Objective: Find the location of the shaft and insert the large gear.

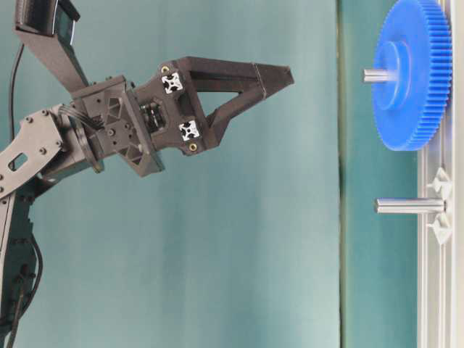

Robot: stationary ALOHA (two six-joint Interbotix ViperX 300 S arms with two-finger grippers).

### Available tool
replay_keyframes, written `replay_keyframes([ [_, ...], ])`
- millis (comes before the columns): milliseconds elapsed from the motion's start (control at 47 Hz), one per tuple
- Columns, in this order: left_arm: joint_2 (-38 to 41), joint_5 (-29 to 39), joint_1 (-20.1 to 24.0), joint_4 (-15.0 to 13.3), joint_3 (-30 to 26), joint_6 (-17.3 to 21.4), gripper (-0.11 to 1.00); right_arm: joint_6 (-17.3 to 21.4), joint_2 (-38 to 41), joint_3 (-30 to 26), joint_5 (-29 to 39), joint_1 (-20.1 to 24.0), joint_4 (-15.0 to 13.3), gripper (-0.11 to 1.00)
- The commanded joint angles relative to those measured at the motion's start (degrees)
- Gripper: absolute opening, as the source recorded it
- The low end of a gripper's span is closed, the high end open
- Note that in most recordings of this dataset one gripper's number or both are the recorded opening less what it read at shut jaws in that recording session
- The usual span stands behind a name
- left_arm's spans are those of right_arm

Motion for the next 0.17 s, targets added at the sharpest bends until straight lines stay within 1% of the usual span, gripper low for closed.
replay_keyframes([
  [0,-1.05,-0.18,-0.09,0.00,-1.49,0.09,0.83,0.44,0.35,-0.62,-0.26,-0.18,0.00,0.00],
  [149,-0.97,-0.18,-0.09,0.00,-1.49,0.09,0.83,0.44,0.35,-0.62,-0.18,-0.18,-0.09,0.00],
])
